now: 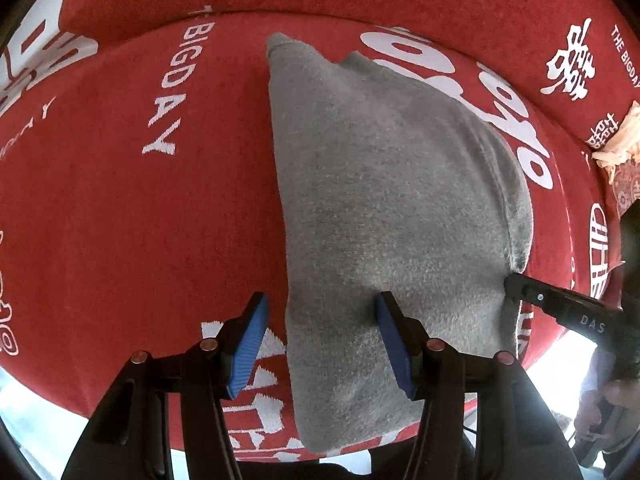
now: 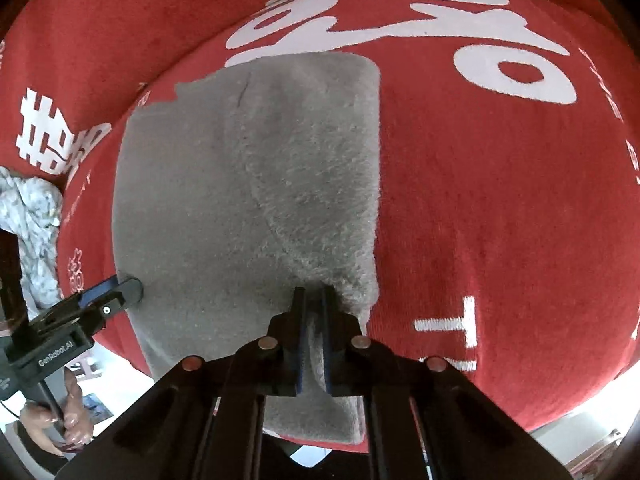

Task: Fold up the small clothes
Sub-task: 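Set the folded sweater flat on the bedspread and open both grippers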

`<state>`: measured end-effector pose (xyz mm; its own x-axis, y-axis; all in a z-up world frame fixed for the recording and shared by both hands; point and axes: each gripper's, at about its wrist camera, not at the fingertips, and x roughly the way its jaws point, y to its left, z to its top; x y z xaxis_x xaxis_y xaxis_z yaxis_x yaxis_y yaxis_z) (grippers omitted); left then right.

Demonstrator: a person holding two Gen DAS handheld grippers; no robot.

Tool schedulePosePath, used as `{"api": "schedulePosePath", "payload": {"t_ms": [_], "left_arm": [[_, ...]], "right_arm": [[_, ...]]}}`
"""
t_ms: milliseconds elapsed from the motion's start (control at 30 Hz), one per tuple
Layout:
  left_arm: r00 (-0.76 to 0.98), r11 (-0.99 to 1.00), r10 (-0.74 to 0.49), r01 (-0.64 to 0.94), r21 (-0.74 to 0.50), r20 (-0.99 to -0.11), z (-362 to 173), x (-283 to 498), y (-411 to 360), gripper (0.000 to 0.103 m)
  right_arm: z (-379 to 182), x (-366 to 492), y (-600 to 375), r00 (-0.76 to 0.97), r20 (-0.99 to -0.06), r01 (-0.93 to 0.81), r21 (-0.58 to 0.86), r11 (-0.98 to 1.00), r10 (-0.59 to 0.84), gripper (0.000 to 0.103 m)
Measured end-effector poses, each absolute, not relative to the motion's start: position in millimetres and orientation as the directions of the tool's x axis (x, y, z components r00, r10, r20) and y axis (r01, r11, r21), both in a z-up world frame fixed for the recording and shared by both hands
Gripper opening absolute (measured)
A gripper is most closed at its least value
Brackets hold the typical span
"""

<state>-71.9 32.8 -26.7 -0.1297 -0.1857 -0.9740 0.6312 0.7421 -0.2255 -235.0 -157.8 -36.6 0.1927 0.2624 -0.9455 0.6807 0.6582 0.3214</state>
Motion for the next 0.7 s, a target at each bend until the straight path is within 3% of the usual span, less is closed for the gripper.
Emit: {"api": "schedulePosePath", "payload": {"t_ms": [700], "left_arm": [[-0.094,0.764,-0.129,0.626,-0.159,-0.987,8,-90,36,0.057]], "right_arm": [[13,-263,-157,0.203,-0.943,0.734,0.324,0.596,0.262,0.010]]}}
